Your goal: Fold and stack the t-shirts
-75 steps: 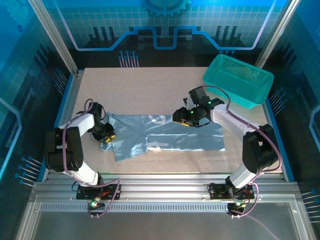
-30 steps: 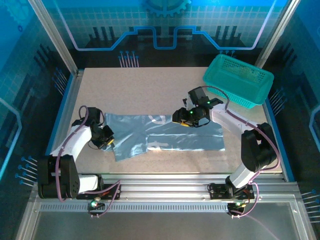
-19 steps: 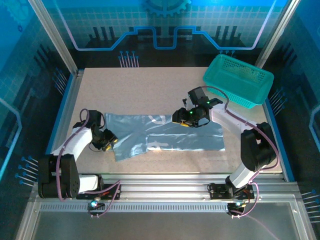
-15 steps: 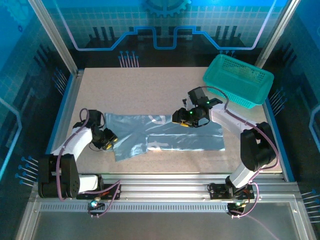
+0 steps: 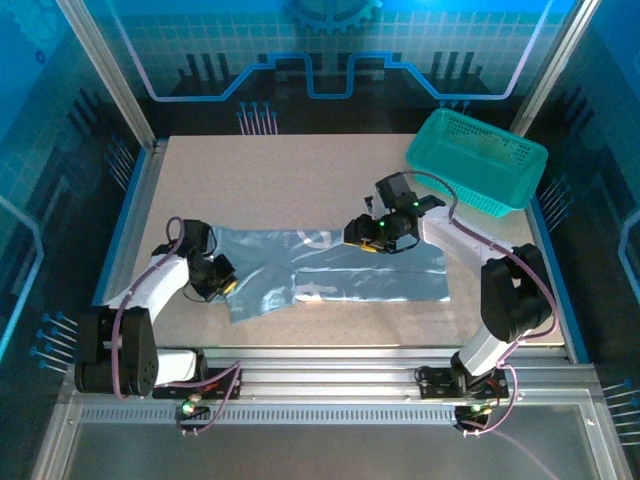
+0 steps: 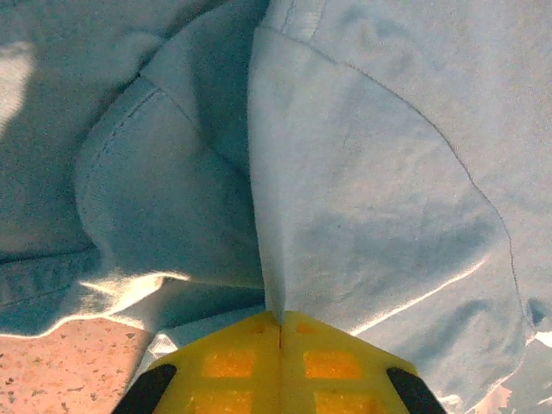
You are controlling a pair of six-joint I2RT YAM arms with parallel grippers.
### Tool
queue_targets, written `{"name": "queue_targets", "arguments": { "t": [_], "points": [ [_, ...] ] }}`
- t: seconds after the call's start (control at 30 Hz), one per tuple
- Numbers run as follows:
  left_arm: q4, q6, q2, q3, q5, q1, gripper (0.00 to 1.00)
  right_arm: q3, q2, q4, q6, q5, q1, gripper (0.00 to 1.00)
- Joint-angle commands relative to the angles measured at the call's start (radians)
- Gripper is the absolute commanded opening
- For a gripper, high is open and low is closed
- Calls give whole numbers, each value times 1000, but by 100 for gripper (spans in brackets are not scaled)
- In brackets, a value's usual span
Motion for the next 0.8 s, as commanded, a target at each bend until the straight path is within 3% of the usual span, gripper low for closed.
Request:
{"name": "queue_targets", "arguments": {
  "t": [0.0, 0.77],
  "points": [
    [-62, -18, 5, 77, -43, -2, 0, 31, 20, 1, -7, -26, 6, 54],
    [-268, 75, 352, 501, -135, 27, 0, 36, -4, -8, -6, -26, -8, 54]
  ]
}}
